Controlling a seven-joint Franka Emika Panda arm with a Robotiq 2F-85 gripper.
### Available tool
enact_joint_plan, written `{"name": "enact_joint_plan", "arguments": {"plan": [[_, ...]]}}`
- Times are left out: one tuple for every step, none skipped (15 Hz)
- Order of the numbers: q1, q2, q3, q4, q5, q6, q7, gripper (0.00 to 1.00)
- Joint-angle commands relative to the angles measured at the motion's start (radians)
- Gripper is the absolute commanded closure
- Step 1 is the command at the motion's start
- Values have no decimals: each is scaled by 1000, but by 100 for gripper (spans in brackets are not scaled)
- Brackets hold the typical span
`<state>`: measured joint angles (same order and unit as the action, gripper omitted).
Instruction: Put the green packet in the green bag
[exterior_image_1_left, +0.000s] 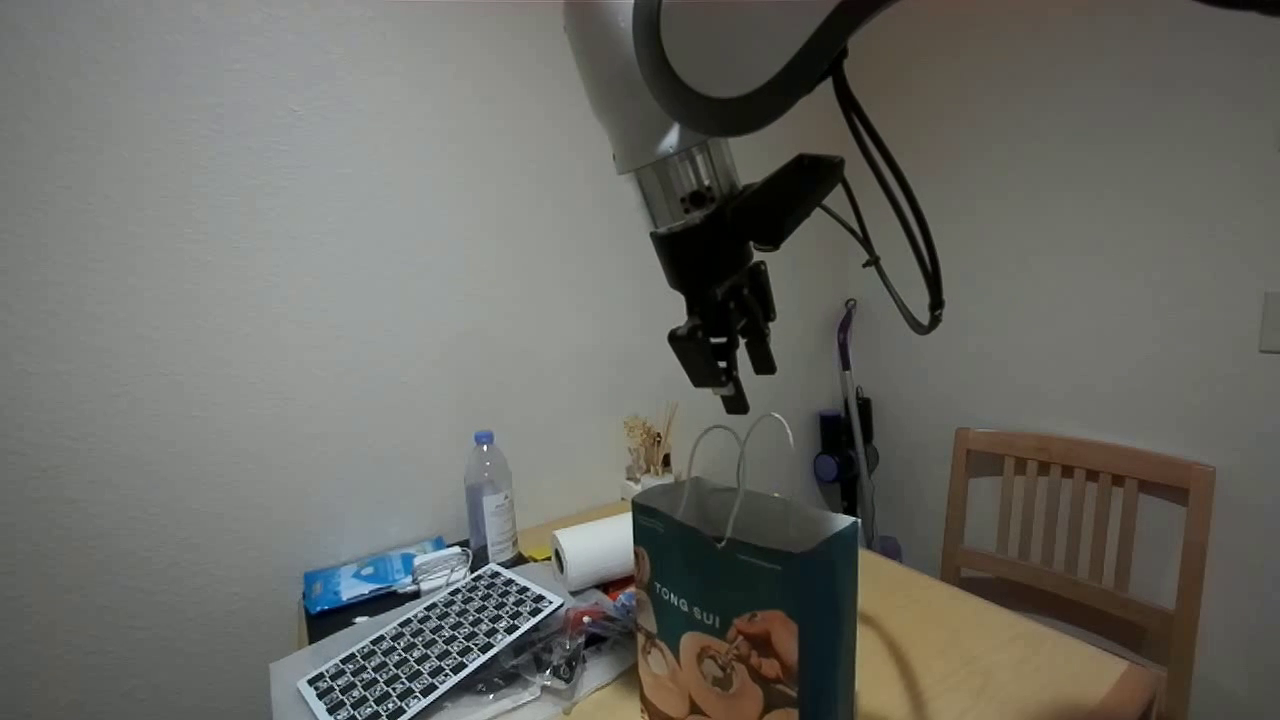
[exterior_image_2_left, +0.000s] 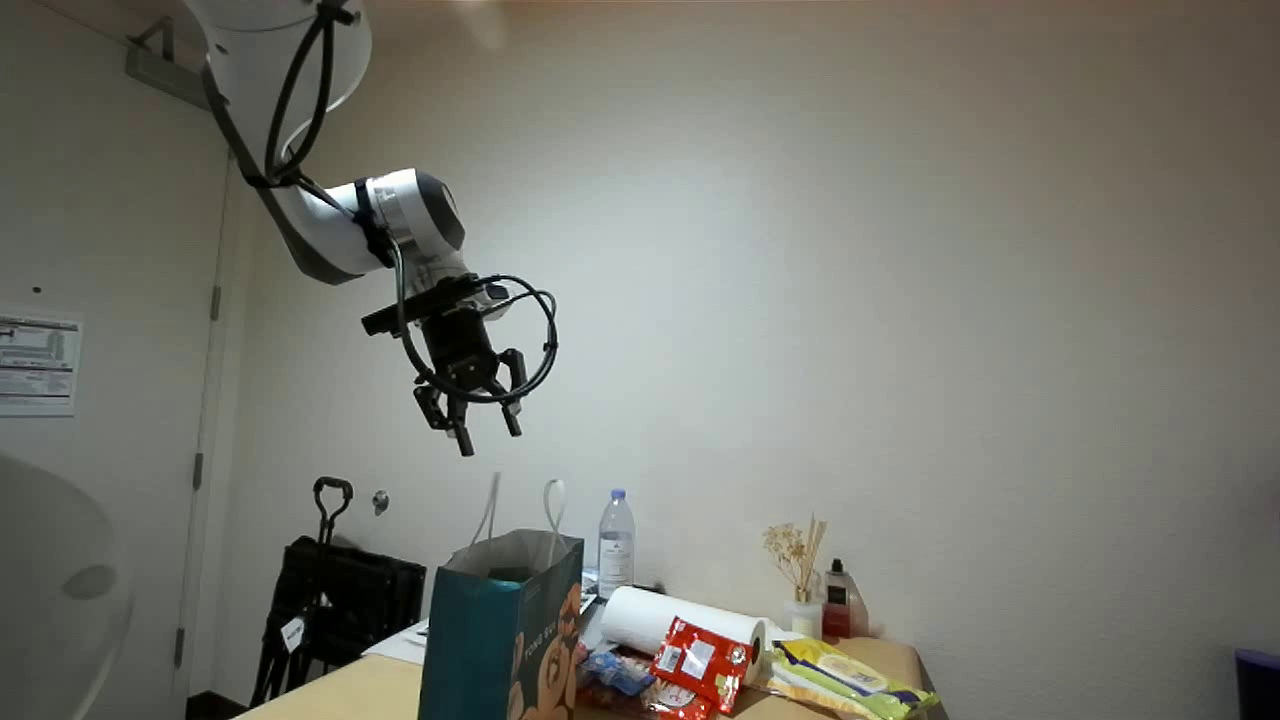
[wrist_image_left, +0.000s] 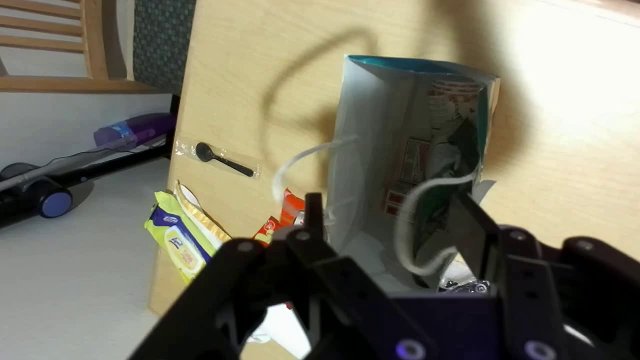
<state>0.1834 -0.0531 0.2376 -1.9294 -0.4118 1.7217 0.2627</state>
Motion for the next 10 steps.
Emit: {"name": "enact_joint_plan", "arguments": {"plan": [[12,1,1,18,-21,-20,17,3],[15,-9,3,19,-24,-10,14,1],[19,-19,6,21,-32,-1,13,0],[23,-38,10,23,-41,15,12,0],[26,-48,13,27,-51,27,11,0],[30,-66,16,26,-69,47,13,0],[32,-80,19,28,-79,63,16,0],[32,-99,19,26,-90,79,21,0],[30,-50,18,53,-59,45,0,0],[29,-65,21,54,-66,54,0,0]]}}
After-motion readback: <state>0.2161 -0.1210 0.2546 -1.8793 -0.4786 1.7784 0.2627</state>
